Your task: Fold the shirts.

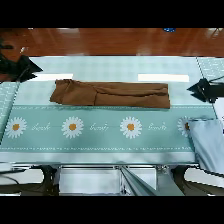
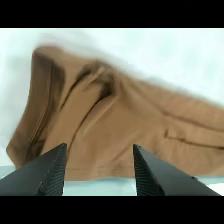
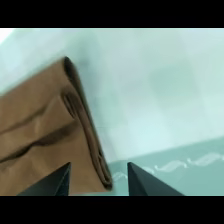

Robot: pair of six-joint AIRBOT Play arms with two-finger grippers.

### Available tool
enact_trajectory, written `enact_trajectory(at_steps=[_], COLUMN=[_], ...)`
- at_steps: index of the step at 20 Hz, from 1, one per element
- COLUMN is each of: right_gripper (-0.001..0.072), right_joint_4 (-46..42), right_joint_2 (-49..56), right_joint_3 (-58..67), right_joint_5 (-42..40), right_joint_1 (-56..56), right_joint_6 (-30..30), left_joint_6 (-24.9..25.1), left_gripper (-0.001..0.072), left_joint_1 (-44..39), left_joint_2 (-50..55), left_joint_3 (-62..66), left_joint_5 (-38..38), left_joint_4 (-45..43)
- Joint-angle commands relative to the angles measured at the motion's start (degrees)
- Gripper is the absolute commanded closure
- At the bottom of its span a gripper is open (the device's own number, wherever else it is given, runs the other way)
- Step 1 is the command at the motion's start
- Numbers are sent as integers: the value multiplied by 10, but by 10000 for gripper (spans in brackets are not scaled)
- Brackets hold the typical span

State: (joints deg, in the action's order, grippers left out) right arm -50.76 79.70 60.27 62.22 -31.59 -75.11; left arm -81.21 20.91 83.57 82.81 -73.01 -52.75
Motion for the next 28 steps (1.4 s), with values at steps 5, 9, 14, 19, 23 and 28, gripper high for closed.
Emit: enact_trajectory(at_steps=[5,9,14,19,23,28], right_gripper=[299,299,299,639,691,691], right_joint_4=[125,143,177,175,129,-66], right_joint_2=[38,102,169,204,160,-23], right_joint_3=[-111,-71,-2,66,76,43], right_joint_5=[-89,-83,-90,-95,-38,33], right_joint_1=[19,68,134,193,194,188], right_joint_6=[49,47,27,22,39,-13], left_joint_6=[62,61,59,50,51,58], left_gripper=[204,204,204,205,257,689], left_joint_1=[-122,-196,-234,-250,-249,-274], left_joint_2=[-250,-235,-219,-203,-197,-197], left_joint_3=[-259,-283,-283,-283,-283,-283], left_joint_5=[130,141,157,164,169,177], left_joint_4=[-13,-13,-12,-13,-13,19])
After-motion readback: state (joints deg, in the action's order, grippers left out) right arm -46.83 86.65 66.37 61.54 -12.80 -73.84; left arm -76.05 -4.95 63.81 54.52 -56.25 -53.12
